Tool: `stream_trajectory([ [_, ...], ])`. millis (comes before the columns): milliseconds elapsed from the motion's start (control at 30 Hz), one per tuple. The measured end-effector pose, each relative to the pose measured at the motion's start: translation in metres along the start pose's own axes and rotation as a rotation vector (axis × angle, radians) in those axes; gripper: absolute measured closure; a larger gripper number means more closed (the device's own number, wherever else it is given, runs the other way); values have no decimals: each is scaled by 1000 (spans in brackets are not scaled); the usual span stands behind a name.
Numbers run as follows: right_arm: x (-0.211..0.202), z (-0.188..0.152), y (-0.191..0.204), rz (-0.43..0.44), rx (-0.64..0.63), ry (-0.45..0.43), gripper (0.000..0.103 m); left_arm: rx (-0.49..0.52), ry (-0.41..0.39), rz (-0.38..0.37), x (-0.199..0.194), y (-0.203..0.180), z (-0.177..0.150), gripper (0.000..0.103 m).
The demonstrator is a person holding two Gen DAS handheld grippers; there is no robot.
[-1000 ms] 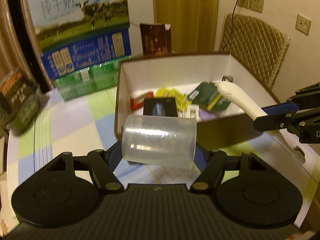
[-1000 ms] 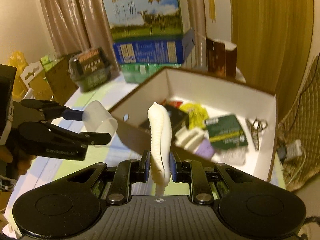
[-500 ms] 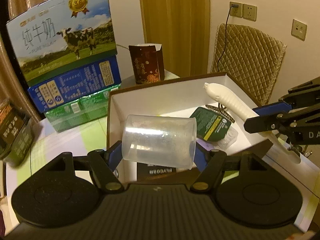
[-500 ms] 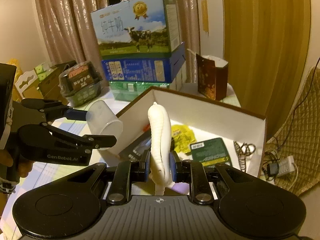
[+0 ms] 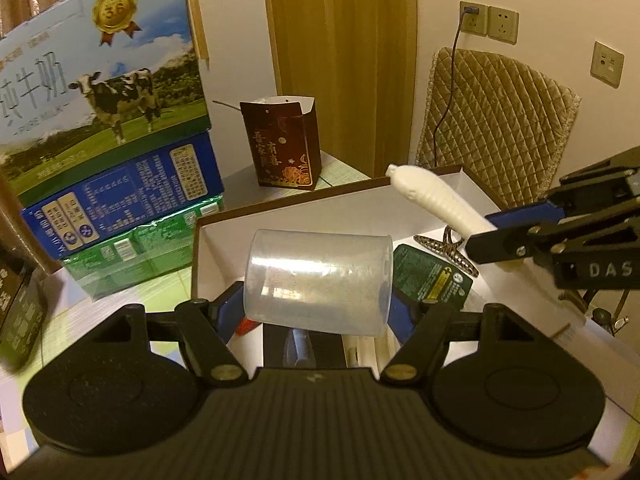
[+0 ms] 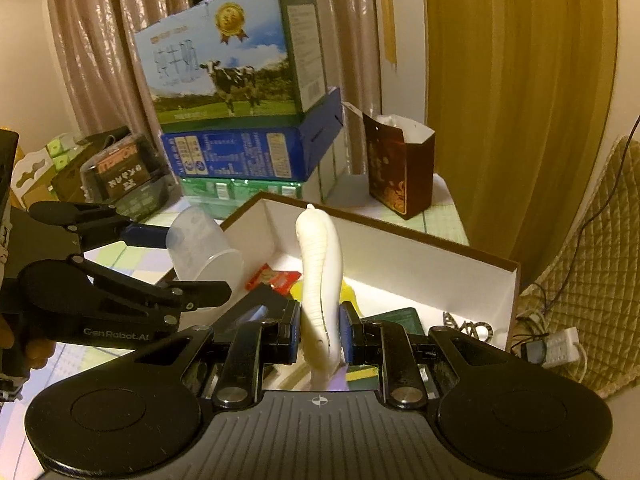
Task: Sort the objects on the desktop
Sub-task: 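Carry the clear cup and white toothbrush over the brown box with both tools, then open the left tool to drop the cup while the right tool drops the toothbrush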
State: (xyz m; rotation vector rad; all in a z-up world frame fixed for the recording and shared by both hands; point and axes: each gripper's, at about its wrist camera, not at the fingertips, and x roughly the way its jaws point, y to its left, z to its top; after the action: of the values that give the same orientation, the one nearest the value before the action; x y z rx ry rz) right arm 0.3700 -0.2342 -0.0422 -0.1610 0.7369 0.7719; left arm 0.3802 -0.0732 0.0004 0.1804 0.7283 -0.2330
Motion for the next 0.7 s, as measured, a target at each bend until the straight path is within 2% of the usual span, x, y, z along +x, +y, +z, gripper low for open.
stream_trajectory([
  [700,81,8,-42,-26,92,128,86,-3,104,2,85,10,20,34],
])
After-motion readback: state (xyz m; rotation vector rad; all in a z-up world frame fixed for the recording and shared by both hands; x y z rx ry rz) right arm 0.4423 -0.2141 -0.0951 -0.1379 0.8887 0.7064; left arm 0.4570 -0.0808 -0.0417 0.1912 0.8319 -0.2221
